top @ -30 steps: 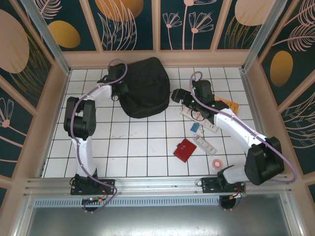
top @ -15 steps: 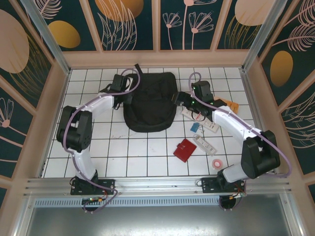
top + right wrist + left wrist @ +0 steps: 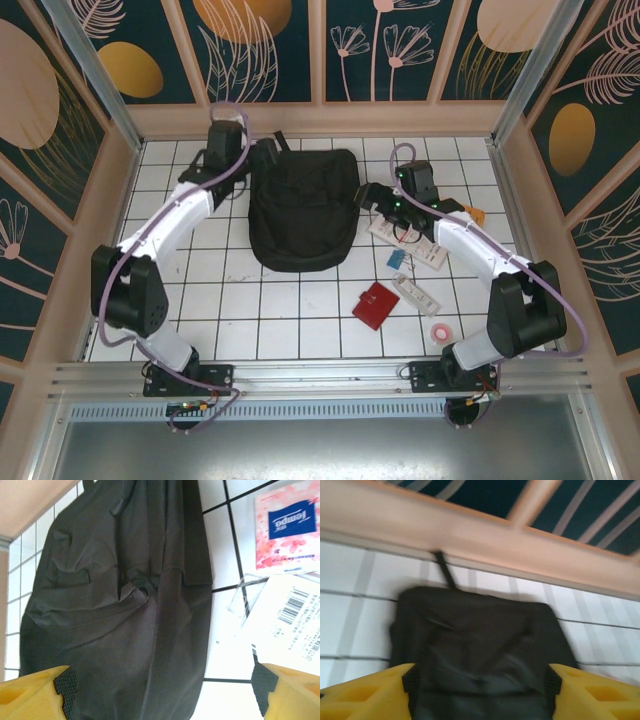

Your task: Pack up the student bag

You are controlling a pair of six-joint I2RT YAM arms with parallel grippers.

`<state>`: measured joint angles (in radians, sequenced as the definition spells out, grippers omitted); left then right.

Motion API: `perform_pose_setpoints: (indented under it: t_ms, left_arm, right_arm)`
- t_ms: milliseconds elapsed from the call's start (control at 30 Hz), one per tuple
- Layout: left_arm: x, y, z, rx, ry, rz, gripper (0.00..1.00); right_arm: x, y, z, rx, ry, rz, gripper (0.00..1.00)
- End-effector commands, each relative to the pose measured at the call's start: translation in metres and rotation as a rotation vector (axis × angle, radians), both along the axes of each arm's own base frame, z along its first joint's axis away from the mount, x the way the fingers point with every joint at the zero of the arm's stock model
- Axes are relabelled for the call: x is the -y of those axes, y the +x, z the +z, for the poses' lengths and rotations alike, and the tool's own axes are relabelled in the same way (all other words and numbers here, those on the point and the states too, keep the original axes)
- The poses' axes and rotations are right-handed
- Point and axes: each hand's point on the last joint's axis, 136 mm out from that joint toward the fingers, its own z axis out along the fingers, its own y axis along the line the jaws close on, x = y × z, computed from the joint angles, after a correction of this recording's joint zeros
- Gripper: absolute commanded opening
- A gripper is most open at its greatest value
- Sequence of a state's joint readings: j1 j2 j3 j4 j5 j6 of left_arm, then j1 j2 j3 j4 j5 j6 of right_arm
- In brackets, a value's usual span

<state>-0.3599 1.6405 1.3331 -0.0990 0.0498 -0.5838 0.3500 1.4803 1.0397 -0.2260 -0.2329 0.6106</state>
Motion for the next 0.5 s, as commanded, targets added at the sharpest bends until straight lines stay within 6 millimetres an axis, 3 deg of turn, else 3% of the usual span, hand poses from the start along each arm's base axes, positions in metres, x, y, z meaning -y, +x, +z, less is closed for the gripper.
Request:
perform_pose_setpoints:
  t_ms: [0,100,167,267,467]
  left_arm:
    - [0.09,-0.033,0.007,-0.081,-0.45,-0.172,0.66]
    - [0.137,-0.051,0.011,-0.08,-0.598,-0.267,0.61]
    - [0.158,-0.055,-0.001,-0.114,-0.677,-0.299,0.56]
    - [0.169,-0.056,-0.024,-0.181,-0.711,-0.281,0.51]
    - [0.168,-0.056,-0.064,-0.257,-0.685,-0.234,0.52]
  right_arm:
    - [0.008,0.002,0.003,-0.005,0.058,-0.033,0.91]
    - [0.012,0.002,0.006,-0.003,0.085,-0.046,0.91]
    - [0.015,0.001,0.006,-0.008,0.097,-0.057,0.9]
    - [0.024,0.0,0.006,-0.02,0.098,-0.077,0.9]
    - [0.03,-0.004,0.005,-0.024,0.091,-0.089,0.89]
